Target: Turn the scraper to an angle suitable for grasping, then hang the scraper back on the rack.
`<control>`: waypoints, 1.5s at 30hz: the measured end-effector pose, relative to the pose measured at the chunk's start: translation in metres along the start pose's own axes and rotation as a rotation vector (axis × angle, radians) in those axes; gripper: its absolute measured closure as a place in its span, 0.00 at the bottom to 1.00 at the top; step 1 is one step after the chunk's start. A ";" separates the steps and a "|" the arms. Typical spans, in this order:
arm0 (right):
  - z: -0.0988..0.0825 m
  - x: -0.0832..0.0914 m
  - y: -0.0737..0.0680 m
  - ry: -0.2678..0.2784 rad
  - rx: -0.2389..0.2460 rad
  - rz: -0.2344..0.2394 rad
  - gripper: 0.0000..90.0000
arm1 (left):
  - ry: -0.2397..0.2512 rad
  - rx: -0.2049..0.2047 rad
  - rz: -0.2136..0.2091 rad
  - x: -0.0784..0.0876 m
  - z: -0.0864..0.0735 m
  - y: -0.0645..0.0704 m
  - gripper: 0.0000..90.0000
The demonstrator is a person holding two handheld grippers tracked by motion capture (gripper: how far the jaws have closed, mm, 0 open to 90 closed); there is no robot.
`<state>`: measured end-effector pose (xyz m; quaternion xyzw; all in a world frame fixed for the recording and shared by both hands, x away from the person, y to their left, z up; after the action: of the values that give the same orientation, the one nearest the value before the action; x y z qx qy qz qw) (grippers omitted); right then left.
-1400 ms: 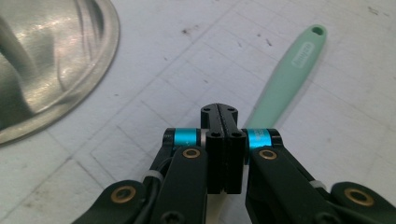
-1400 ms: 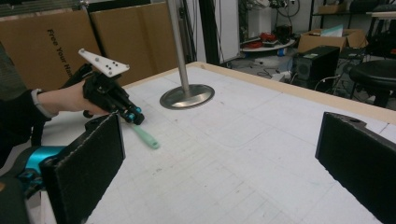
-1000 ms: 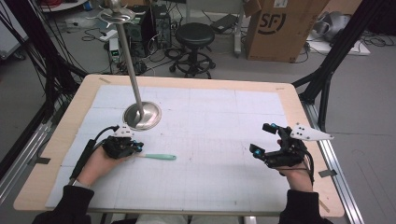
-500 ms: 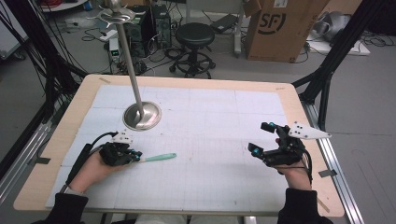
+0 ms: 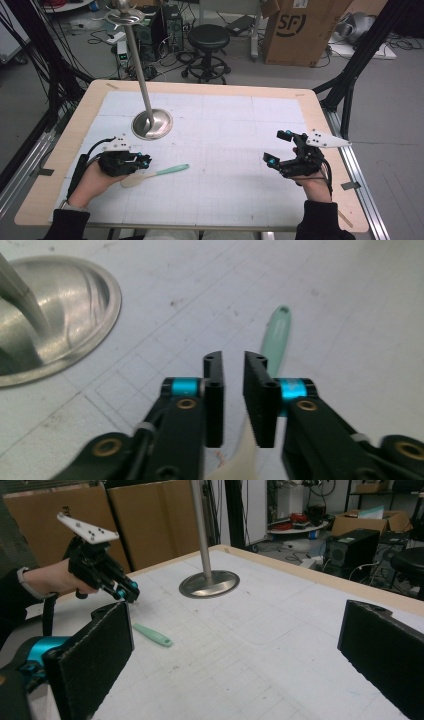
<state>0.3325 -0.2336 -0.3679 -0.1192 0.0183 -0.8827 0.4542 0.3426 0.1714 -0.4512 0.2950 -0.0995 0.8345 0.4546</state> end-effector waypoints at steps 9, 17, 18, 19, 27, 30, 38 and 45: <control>0.000 0.002 0.000 0.003 0.002 -0.002 0.01 | 0.140 -0.126 0.029 0.013 0.021 0.008 0.37; 0.000 0.002 0.001 0.003 -0.005 -0.001 0.01 | 0.135 -0.123 -0.013 0.016 0.021 0.009 0.18; 0.000 0.002 0.001 0.000 -0.007 -0.002 0.01 | 0.139 -0.130 -0.020 0.017 0.022 0.011 0.19; -0.001 0.002 0.001 -0.002 -0.008 -0.001 0.01 | 0.142 -0.139 -0.032 0.018 0.023 0.012 0.18; 0.000 0.002 -0.001 -0.001 -0.003 0.004 0.01 | 0.013 -0.192 -0.129 0.012 0.027 0.016 0.21; -0.001 0.001 -0.001 -0.003 -0.004 0.006 0.01 | -0.049 -0.203 -0.152 0.008 0.029 0.016 0.22; -0.003 0.002 0.000 -0.005 -0.010 0.005 0.01 | -0.232 -0.216 -0.184 -0.008 0.019 0.008 0.25; -0.006 0.004 0.000 -0.015 -0.014 0.002 0.01 | -0.366 -0.232 -0.174 -0.021 0.003 0.003 0.39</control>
<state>0.3291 -0.2372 -0.3727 -0.1290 0.0210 -0.8813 0.4542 0.3496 0.1538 -0.4609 0.3948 -0.2497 0.7078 0.5299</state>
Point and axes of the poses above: each handheld gripper's, and its own axes: x roughly backward along the jaws, z roughly out of its top, y roughly to its right, the point moved 8 cm from there along -x, roughly forward along the jaws, and after that the axes turned 2 degrees about -z, right-handed, at the moved point
